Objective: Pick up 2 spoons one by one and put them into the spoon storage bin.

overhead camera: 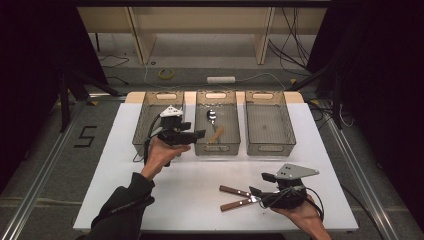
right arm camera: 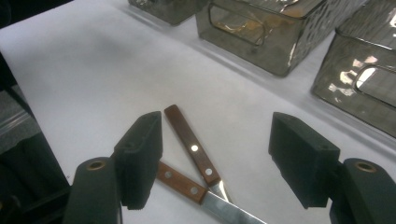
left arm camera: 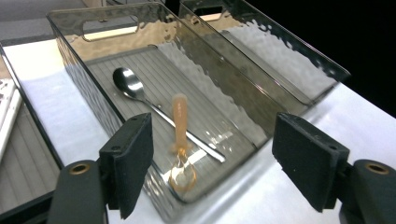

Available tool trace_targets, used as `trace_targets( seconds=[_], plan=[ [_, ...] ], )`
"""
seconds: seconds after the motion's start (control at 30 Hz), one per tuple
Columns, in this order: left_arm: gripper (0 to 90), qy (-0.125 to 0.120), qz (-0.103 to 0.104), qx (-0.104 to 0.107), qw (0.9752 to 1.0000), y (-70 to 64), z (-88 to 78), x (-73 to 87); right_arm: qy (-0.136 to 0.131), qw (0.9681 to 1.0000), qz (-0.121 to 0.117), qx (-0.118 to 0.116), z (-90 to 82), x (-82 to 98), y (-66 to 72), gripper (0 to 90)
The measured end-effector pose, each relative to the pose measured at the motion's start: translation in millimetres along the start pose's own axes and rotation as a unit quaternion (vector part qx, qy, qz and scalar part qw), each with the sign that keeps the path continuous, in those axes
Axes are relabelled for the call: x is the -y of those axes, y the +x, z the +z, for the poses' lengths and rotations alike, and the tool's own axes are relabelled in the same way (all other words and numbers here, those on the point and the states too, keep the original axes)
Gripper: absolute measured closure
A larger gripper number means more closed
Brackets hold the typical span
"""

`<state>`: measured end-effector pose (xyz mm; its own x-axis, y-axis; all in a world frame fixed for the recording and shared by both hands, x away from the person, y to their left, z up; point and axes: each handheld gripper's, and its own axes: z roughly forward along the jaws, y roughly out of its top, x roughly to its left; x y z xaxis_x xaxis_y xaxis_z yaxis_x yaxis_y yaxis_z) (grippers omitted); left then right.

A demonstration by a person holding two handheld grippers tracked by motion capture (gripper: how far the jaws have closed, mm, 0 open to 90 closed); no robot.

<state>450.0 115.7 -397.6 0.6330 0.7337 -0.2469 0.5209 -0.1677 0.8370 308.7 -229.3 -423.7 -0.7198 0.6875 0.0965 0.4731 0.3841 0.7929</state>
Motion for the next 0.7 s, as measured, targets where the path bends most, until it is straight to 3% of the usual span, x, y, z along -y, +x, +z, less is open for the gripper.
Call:
trace_targets(
  seconds=[0.13, 0.33, 0.47, 0.7],
  plan=[
    [26.4, -0.012, 0.011, 0.004, 0.9999, -5.4, -12.4, 6.7, 0.016, 0.9997, -0.016, -0.013, 3.2, -3.0, 1.7, 36.0],
    [25.0, -0.029, 0.025, 0.01, 0.9992, -10.8, -32.3, 21.2, 0.054, 0.9967, -0.051, -0.033, 11.0, -6.1, 7.6, 36.0],
    [24.7, -0.019, 0.035, 0.003, 0.9992, -9.5, -42.3, 34.0, 0.071, 0.9942, -0.068, -0.044, 16.3, -9.7, 10.5, 36.0],
    [24.7, -0.025, 0.026, -0.011, 0.9993, -2.3, -63.8, 57.2, 0.098, 0.9896, -0.09, -0.054, 25.4, -14.3, 13.2, 36.1]
  ],
)
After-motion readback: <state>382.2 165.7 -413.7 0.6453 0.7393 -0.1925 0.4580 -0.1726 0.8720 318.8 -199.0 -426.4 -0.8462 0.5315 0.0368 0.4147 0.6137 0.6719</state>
